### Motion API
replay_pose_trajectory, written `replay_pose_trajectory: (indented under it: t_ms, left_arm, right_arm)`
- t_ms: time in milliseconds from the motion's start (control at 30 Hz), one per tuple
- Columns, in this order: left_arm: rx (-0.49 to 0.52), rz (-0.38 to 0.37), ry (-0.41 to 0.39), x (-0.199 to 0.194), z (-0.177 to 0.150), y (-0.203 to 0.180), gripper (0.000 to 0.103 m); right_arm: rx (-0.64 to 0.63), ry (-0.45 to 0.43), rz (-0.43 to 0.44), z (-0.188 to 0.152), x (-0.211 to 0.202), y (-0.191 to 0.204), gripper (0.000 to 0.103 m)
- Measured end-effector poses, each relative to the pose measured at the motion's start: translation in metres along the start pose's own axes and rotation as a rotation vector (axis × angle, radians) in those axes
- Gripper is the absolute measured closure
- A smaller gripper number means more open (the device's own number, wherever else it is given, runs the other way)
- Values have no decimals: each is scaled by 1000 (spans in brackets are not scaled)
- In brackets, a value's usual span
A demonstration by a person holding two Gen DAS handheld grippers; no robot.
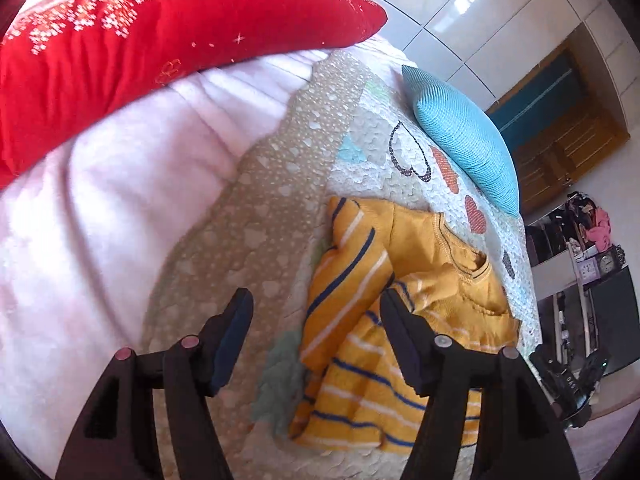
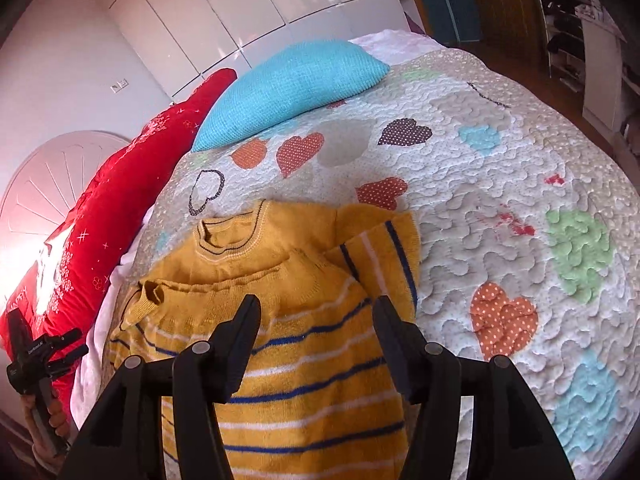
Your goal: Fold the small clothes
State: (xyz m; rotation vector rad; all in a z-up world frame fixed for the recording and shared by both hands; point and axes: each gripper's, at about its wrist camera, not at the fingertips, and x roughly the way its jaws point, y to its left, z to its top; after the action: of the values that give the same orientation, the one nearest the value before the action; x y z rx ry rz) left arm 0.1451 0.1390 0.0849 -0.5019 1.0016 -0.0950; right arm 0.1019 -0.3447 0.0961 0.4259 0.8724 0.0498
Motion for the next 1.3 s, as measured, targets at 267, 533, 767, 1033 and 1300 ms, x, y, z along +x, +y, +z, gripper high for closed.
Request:
replay_pose_trajectory:
  t_ms: [267, 533, 767, 1033, 1300]
  left_arm:
    - [165, 96, -50, -62, -82, 2, 31]
    - [182, 113, -104, -89, -142, 26, 24]
    - [182, 121, -105, -86, -154, 48, 24]
    - [119, 130, -125, -91, -152, 80, 24]
    - [86, 142, -115, -86, -153, 95, 24]
  right_arm:
    - [-156, 33, 53, -25, -10, 72, 40]
    - [-348, 124, 92, -50, 56, 182, 50]
    - [-481, 266, 11, -54, 160, 268, 50]
    - [-544, 294, -65, -36, 216, 317, 48]
    - [-528, 299, -59, -43, 180, 331, 30]
